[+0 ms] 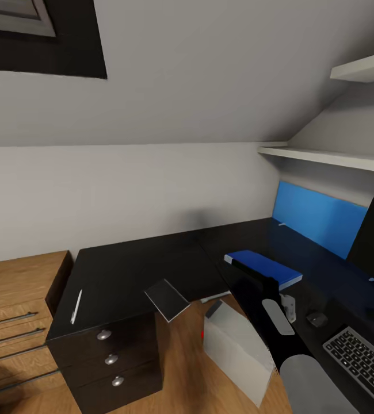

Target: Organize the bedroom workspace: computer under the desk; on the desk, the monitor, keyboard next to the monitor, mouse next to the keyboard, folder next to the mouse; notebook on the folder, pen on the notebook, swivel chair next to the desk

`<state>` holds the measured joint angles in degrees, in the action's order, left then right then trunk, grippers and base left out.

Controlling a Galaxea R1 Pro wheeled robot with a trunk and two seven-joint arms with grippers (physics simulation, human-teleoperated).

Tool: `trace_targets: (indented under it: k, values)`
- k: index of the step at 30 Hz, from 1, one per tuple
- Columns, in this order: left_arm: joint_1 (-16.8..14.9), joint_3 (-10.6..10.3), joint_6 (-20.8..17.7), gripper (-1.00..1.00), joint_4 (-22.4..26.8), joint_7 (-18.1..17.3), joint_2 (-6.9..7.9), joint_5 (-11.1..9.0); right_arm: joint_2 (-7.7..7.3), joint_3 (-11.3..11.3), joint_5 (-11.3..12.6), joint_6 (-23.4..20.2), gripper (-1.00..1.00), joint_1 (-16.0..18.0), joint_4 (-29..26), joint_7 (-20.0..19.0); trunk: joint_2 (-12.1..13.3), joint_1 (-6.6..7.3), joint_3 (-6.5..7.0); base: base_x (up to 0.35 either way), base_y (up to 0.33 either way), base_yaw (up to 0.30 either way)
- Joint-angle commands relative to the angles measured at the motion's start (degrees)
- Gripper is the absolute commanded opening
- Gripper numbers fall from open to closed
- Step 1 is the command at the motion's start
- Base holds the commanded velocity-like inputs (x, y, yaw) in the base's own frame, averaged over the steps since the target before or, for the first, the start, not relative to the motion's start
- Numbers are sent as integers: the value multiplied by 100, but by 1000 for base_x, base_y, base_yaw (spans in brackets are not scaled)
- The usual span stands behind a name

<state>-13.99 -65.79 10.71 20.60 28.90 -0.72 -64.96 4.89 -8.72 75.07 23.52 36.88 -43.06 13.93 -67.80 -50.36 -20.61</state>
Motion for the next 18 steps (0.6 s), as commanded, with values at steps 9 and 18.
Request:
trace_targets:
  k: [9, 18]
  values:
    - [-8, -32, 43, 100, 0, 28, 8, -77, -146, -6, 42, 11, -100, 3, 218, 46, -4, -2, -7, 52, -57, 0]
    - [-8, -39, 45, 100, 3, 28, 4, -71, -189, -7, 43, 4, -100, 3, 322, 61, -4, -2, -7, 130, -122, 0]
